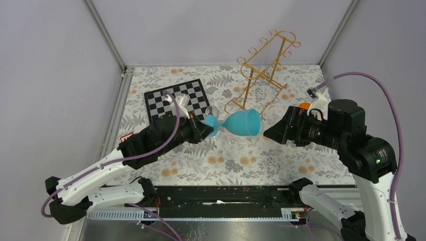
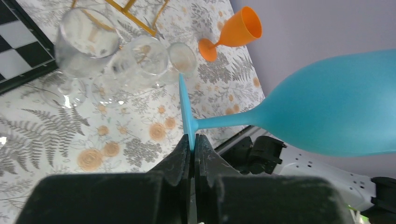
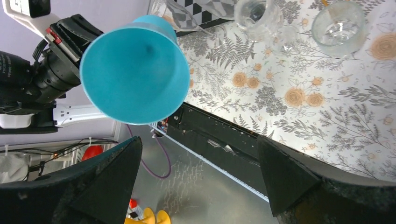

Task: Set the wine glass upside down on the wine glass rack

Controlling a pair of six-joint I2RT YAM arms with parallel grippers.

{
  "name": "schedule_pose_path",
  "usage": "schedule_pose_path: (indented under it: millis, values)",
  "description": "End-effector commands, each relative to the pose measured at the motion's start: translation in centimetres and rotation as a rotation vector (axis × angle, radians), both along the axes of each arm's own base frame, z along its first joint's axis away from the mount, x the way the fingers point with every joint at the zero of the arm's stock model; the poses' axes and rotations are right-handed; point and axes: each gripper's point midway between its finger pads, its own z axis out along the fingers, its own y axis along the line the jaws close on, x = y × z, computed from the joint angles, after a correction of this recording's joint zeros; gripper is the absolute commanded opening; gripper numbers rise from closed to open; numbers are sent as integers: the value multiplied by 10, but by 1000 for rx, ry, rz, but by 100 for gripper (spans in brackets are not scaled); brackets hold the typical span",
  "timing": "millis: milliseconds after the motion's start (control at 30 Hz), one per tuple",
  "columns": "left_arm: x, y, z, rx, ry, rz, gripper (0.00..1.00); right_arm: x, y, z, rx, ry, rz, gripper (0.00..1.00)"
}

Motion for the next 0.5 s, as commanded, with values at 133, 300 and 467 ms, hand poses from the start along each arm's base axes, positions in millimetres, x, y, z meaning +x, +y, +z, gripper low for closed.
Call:
schedule_pose_path:
  millis: [133, 300, 467]
  values:
    - [7, 31, 4, -13, -236, 43, 0, -7, -14, 11, -35, -69, -31, 100]
    - [-1, 33, -1, 59, -326, -46, 0, -9, -4, 8, 4, -25, 5, 100]
    - [-10, 17, -10, 125, -365, -169, 0, -10, 9, 0, 50, 44, 42, 100]
